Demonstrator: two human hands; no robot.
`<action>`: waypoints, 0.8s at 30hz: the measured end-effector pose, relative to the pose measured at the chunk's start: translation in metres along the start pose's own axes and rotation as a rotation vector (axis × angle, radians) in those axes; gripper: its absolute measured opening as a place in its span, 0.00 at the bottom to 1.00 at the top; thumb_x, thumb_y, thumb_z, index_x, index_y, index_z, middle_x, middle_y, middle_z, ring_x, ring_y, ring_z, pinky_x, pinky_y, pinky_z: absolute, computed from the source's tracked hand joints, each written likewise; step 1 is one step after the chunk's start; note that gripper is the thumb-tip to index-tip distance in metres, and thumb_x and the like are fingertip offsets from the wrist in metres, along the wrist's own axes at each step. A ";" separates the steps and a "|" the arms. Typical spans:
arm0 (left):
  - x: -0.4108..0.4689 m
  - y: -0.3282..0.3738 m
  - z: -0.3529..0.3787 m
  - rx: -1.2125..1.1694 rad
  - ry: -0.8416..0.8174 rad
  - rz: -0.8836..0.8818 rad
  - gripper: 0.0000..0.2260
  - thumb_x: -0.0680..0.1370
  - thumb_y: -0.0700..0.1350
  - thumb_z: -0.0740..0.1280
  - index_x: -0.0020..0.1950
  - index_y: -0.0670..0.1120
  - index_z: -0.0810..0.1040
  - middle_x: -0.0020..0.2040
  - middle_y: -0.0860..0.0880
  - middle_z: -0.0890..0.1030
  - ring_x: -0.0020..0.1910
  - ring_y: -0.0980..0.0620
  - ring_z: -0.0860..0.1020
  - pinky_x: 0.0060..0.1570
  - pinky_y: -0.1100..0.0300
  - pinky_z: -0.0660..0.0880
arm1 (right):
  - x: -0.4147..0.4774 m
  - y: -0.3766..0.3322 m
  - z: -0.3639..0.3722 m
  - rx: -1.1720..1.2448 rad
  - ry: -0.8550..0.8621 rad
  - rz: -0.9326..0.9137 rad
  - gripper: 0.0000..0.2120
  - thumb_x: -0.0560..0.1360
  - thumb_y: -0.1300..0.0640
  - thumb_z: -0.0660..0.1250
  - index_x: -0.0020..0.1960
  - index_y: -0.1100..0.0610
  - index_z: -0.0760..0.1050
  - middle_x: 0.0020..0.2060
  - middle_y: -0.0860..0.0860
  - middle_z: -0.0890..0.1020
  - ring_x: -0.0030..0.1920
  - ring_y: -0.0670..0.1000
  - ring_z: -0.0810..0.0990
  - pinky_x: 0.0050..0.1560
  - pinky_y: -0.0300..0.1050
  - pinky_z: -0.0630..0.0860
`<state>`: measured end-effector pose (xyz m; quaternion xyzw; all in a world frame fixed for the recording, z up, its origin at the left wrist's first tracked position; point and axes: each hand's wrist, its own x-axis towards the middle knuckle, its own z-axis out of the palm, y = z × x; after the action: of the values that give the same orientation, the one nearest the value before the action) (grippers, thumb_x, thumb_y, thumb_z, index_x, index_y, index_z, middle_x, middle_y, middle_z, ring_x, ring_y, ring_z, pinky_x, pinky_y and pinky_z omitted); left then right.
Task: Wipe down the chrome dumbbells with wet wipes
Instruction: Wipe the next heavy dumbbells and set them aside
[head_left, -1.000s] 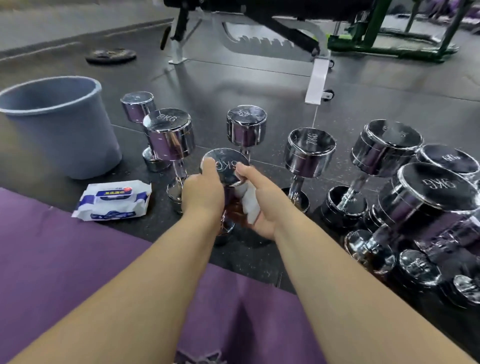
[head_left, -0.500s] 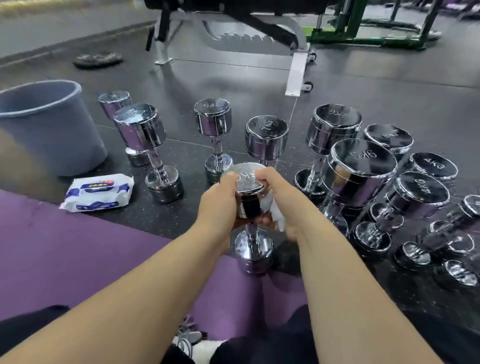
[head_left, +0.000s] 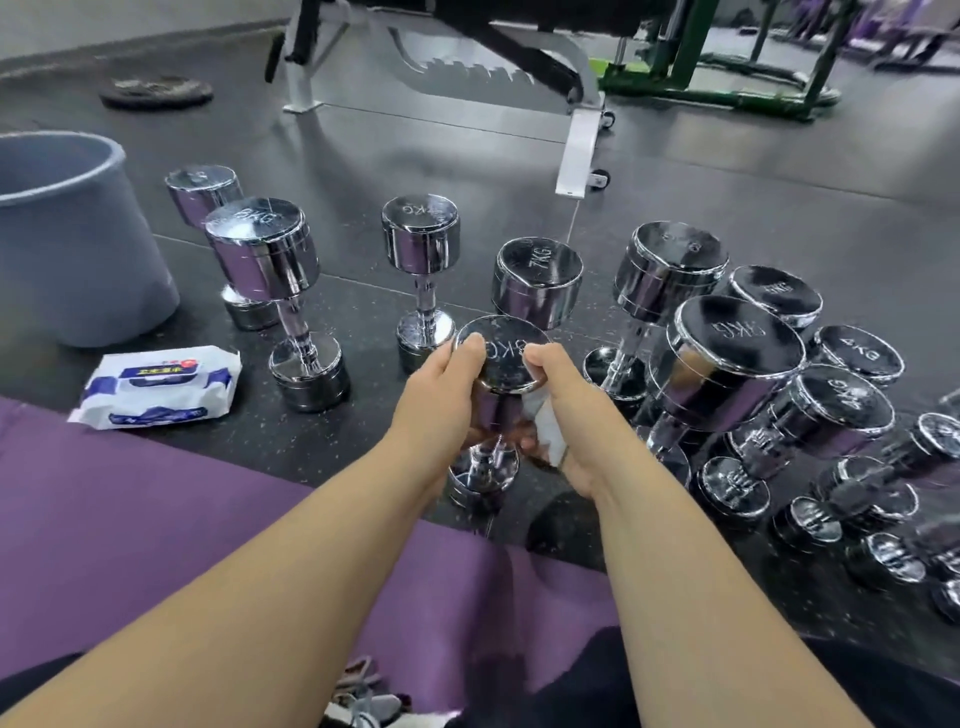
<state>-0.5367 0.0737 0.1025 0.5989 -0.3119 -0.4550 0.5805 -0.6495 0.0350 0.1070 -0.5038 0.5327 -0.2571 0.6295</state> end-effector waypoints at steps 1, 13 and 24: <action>0.003 -0.001 0.000 -0.011 0.007 -0.024 0.16 0.82 0.56 0.58 0.49 0.45 0.77 0.36 0.44 0.79 0.36 0.47 0.80 0.35 0.59 0.78 | -0.004 -0.005 -0.003 -0.080 0.059 0.002 0.24 0.68 0.33 0.65 0.38 0.55 0.76 0.39 0.60 0.75 0.37 0.56 0.71 0.40 0.46 0.70; 0.008 0.000 -0.013 -0.233 -0.073 -0.187 0.30 0.81 0.66 0.48 0.53 0.48 0.82 0.42 0.44 0.82 0.39 0.48 0.80 0.50 0.45 0.79 | -0.016 -0.032 0.005 -1.227 -0.041 -0.603 0.26 0.84 0.46 0.42 0.80 0.51 0.48 0.80 0.46 0.46 0.79 0.49 0.38 0.77 0.58 0.35; 0.016 -0.014 -0.017 -0.393 -0.088 -0.219 0.27 0.81 0.64 0.50 0.58 0.48 0.81 0.52 0.40 0.82 0.43 0.45 0.82 0.35 0.54 0.80 | -0.010 -0.034 0.015 -1.388 -0.056 -0.607 0.27 0.83 0.46 0.42 0.80 0.50 0.41 0.79 0.44 0.41 0.78 0.46 0.37 0.77 0.56 0.34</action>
<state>-0.5168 0.0684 0.0848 0.4843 -0.1756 -0.5928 0.6191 -0.6313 0.0368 0.1410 -0.9153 0.3941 -0.0118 0.0827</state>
